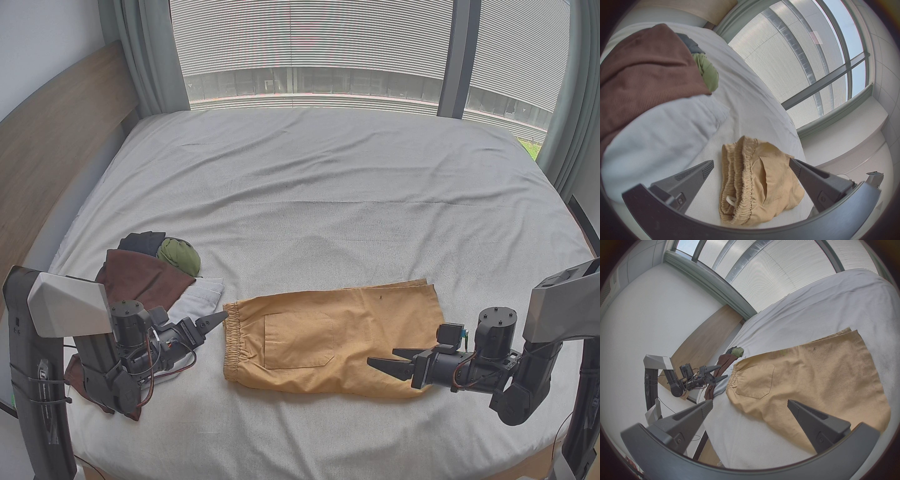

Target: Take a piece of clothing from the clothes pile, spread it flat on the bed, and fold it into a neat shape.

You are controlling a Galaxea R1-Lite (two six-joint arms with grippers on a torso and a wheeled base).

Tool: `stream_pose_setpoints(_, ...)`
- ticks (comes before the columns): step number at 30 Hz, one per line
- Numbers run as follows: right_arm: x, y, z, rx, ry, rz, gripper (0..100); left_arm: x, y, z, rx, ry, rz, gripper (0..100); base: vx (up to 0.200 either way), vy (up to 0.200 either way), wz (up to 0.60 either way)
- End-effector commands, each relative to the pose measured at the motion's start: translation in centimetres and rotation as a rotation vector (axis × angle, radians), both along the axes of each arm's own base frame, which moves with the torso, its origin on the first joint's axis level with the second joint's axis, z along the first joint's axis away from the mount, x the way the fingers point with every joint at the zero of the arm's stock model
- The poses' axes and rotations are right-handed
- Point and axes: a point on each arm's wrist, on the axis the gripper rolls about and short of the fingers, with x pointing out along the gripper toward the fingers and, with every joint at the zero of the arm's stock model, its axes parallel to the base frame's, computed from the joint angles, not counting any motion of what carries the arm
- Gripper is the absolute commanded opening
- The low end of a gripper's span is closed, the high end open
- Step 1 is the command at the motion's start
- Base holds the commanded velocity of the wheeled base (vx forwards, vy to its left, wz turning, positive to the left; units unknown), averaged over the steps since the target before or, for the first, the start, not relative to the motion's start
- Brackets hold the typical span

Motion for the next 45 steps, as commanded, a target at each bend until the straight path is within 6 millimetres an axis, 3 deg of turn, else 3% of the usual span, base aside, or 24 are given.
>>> stream_pose_setpoints(1,0.5,-0.8,0.2,0.003,-0.009,-0.031,100,-0.4,-1.1,-1.3,-0.003,0.050,-0.027,100,0.000,0.000,0.00)
stream_pose_setpoints(21,0.7,-1.2,0.1,0.010,-0.005,-0.031,100,-2.6,-3.3,-3.0,0.030,0.223,-0.051,100,0.000,0.000,0.00)
stream_pose_setpoints(29,0.6,-1.2,0.6,0.017,-0.020,-0.029,100,-2.9,-4.2,-2.2,0.049,0.267,-0.067,100,0.000,0.000,0.00)
stream_pose_setpoints(33,0.7,-1.2,0.7,0.019,-0.024,-0.032,100,-2.5,-5.4,-1.8,0.051,0.297,-0.087,100,0.000,0.000,0.00)
stream_pose_setpoints(45,0.6,-1.3,1.3,0.027,-0.040,-0.031,100,-0.4,-6.1,-0.3,0.022,0.346,-0.070,100,0.000,0.000,0.00)
